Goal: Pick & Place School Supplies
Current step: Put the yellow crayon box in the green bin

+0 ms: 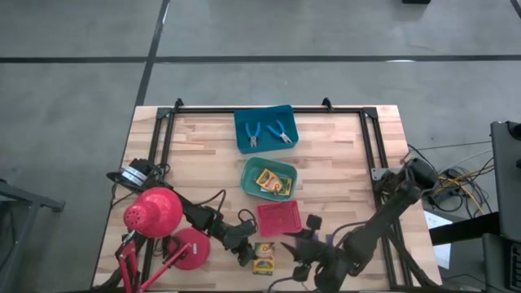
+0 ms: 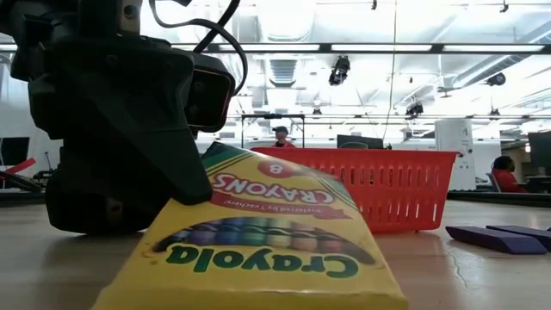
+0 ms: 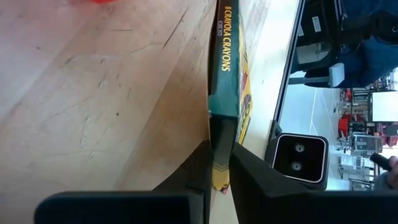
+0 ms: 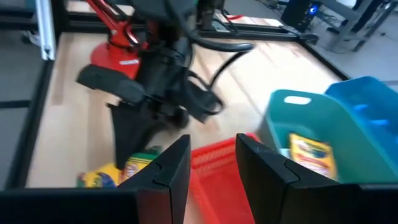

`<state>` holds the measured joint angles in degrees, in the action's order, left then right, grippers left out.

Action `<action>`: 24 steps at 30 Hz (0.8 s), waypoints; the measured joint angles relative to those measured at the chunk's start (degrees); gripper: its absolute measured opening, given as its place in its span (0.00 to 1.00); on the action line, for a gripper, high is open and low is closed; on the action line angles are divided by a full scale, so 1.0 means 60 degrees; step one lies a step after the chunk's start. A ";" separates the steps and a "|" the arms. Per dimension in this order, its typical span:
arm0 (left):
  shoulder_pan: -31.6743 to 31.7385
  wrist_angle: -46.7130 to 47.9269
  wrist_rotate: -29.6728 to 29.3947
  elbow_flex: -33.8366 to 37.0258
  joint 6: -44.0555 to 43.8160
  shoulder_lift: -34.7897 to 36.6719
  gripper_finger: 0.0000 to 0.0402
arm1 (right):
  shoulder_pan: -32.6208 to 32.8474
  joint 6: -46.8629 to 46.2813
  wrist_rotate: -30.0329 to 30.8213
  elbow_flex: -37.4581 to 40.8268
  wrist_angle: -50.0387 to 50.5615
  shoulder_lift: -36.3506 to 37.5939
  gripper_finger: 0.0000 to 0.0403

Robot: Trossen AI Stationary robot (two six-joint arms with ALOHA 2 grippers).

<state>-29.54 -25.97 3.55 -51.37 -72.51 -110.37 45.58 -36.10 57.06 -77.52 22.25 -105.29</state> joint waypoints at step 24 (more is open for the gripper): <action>-0.0124 -0.0002 0.0029 -0.0365 0.0640 0.0443 0.10 | 0.0004 -0.3339 -0.0004 0.0007 0.4233 0.1005 0.31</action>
<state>-30.28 -25.98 3.73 -53.56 -68.67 -107.71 45.60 -56.13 57.04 -77.47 47.65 -99.26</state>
